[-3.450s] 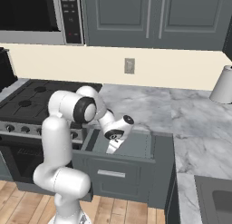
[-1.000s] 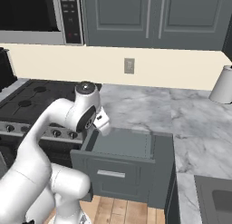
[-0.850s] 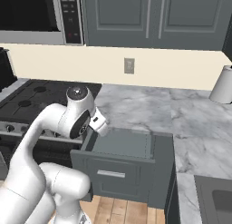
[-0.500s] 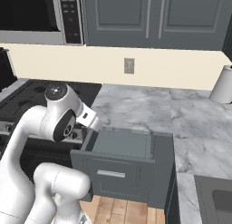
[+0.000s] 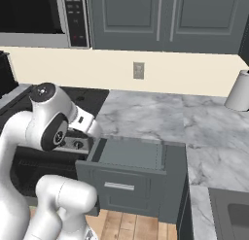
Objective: Pick up the metallic utensils from the counter and place them in the open drawer. Make sure not to pick up any wooden utensils.
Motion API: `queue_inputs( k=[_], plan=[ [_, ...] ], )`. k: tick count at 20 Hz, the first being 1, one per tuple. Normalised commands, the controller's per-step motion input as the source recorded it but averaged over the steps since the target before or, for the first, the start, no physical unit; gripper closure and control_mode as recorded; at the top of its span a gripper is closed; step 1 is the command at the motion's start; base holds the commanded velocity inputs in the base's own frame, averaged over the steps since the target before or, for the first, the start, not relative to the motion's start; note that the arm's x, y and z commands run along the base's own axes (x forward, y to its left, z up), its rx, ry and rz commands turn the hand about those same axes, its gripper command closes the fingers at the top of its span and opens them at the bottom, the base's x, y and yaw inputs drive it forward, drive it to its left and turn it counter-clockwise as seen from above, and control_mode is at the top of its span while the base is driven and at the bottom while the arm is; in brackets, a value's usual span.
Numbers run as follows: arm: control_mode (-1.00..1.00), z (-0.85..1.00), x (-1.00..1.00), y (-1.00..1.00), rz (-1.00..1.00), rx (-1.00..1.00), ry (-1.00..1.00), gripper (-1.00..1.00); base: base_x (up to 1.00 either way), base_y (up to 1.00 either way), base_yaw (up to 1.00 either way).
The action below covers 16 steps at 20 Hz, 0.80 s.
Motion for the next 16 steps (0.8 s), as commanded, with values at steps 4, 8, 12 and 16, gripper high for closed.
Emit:
queue_inputs(
  k=[4,8,12,16],
  plan=[
    [-1.0,0.0,-0.39,0.08,0.0,0.0,0.0,-1.0,0.0,0.0,0.0],
    [-1.0,-0.03,-0.45,0.1,0.0,0.0,-0.01,-1.0,0.0,0.0,0.0],
    [1.0,0.0,0.0,0.0,0.0,0.0,0.0,-1.0,-0.56,0.41,0.36],
    [1.0,0.0,0.0,0.0,0.0,0.0,0.0,-1.0,-0.53,0.85,0.87]
  ],
)
